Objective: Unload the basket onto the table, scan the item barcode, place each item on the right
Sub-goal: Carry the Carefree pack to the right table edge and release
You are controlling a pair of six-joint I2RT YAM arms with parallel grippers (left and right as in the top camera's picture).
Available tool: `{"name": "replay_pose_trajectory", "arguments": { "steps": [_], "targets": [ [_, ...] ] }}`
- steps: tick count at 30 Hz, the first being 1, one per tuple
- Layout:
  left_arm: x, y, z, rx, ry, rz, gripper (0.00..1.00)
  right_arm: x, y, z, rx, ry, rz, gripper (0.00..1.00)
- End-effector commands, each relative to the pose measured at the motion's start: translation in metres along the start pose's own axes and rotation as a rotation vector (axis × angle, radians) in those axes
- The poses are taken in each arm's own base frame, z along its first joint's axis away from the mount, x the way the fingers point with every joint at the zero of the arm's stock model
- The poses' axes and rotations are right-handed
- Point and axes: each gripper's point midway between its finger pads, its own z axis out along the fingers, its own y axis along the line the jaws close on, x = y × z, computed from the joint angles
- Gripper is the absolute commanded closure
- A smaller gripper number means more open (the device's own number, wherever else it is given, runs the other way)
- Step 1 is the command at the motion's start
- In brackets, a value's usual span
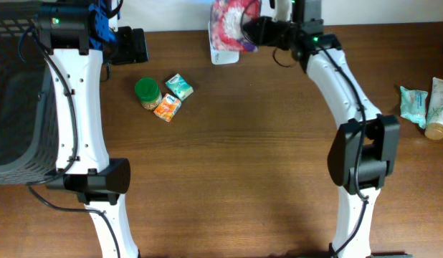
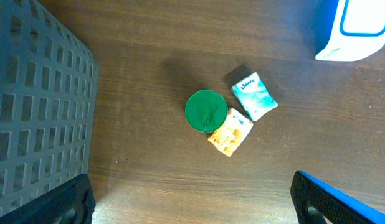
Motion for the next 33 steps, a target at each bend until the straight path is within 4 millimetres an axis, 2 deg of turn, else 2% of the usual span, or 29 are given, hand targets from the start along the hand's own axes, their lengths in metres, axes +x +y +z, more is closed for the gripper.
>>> {"name": "replay_pose_trajectory", "arguments": {
  "steps": [1, 3, 5, 6, 7, 9, 12, 16, 17, 19, 20, 22, 23, 24, 26, 27, 29, 30, 31, 32, 33],
  "targets": [
    [-0.002, 0.002, -0.008, -0.004, -0.022, 0.004, 0.01, -0.015, 0.018, 0.018, 0.024, -0.110, 0.032, 0.96],
    [-0.002, 0.001, -0.008, -0.004, -0.022, 0.004, 0.01, -0.010, 0.029, 0.040, -0.028, -0.145, -0.006, 0.96],
    [-0.002, 0.002, -0.008, -0.004, -0.022, 0.004, 0.01, -0.001, 0.030, 0.057, -0.049, -0.154, -0.021, 0.96],
    [-0.002, 0.002, -0.008, -0.004, -0.022, 0.004, 0.01, 0.003, 0.028, 0.065, -0.056, -0.159, -0.001, 0.96],
    [-0.002, 0.002, -0.008, -0.004, -0.022, 0.004, 0.01, 0.012, 0.017, 0.076, -0.042, -0.161, 0.044, 0.96],
    [-0.002, 0.002, -0.008, -0.004, -0.022, 0.004, 0.01, 0.019, 0.000, 0.087, 0.005, -0.176, 0.055, 0.96],
    [-0.002, 0.002, -0.008, -0.004, -0.022, 0.004, 0.01, 0.018, -0.015, 0.089, 0.070, -0.202, 0.056, 0.96],
    [-0.002, 0.002, -0.008, -0.004, -0.022, 0.004, 0.01, 0.016, -0.016, 0.088, 0.073, -0.209, 0.056, 0.96],
    [-0.002, 0.002, -0.008, -0.004, -0.022, 0.004, 0.01, 0.016, -0.015, 0.088, 0.067, -0.210, 0.053, 0.96],
    [-0.002, 0.001, -0.008, -0.004, -0.022, 0.004, 0.01, 0.010, 0.002, 0.085, -0.014, -0.205, -0.049, 0.93],
    [-0.002, 0.001, -0.008, -0.004, -0.022, 0.004, 0.01, 0.003, 0.013, 0.076, -0.048, -0.200, -0.118, 0.92],
    [-0.002, 0.001, -0.008, -0.004, -0.022, 0.004, 0.01, -0.018, 0.013, 0.050, -0.002, -0.201, -0.154, 0.95],
    [-0.002, 0.001, -0.008, -0.004, -0.022, 0.004, 0.01, -0.031, 0.009, 0.031, 0.041, -0.199, -0.151, 0.96],
    [-0.002, 0.002, -0.008, -0.004, -0.022, 0.004, 0.01, -0.043, -0.005, 0.006, 0.123, -0.199, -0.119, 0.96],
    [-0.002, 0.002, -0.008, -0.004, -0.022, 0.004, 0.01, -0.060, -0.043, -0.054, 0.280, -0.176, -0.038, 0.96],
    [-0.002, 0.002, -0.008, -0.004, -0.022, 0.004, 0.01, -0.063, -0.054, -0.072, 0.314, -0.167, -0.012, 0.96],
    [-0.002, 0.001, -0.008, -0.004, -0.022, 0.004, 0.01, -0.064, -0.098, -0.129, 0.428, -0.133, 0.088, 0.96],
    [-0.002, 0.001, -0.008, -0.004, -0.022, 0.004, 0.01, -0.057, -0.125, -0.154, 0.488, -0.106, 0.151, 0.96],
    [-0.002, 0.001, -0.008, -0.004, -0.022, 0.004, 0.01, -0.050, -0.146, -0.172, 0.532, -0.085, 0.200, 0.96],
    [-0.002, 0.001, -0.008, -0.004, -0.022, 0.004, 0.01, -0.027, -0.197, -0.215, 0.654, -0.033, 0.325, 0.96],
    [-0.002, 0.001, -0.008, -0.004, -0.022, 0.004, 0.01, -0.016, -0.218, -0.234, 0.707, -0.013, 0.369, 0.96]
  ]
}}
